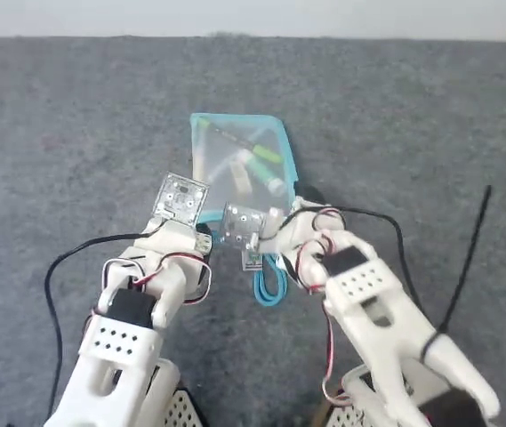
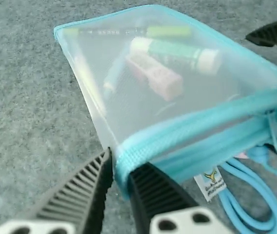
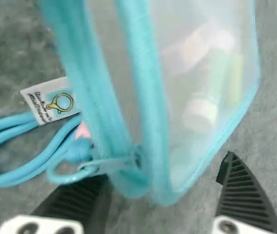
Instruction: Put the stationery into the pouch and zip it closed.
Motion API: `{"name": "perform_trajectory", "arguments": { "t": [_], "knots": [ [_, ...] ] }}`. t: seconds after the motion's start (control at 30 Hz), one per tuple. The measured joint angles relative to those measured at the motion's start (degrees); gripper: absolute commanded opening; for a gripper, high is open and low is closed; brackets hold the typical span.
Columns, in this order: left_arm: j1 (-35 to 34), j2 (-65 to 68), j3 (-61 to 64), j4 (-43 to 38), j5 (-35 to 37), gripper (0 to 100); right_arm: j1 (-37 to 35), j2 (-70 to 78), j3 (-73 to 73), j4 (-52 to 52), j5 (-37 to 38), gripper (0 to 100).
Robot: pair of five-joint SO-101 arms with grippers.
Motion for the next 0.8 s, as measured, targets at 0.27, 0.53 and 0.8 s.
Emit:
{"name": "perform_trajectory", "arguments": {
  "t": [0.27, 0.53, 0.8],
  "knots": [
    [0.09, 0.0, -0.09, 0.0, 0.09, 1, 0.09, 2.9, -6.07, 0.0, -4.31, 12.2],
    [0.09, -0.09, -0.18, 0.0, 0.09, 1, 1.05, 2.9, -6.68, -0.09, -13.63, 0.8],
    [-0.35, -1.41, -1.93, 0.0, -0.18, 2, 1.85, 2.9, -10.9, 7.82, -20.66, 0.6]
  ]
}}
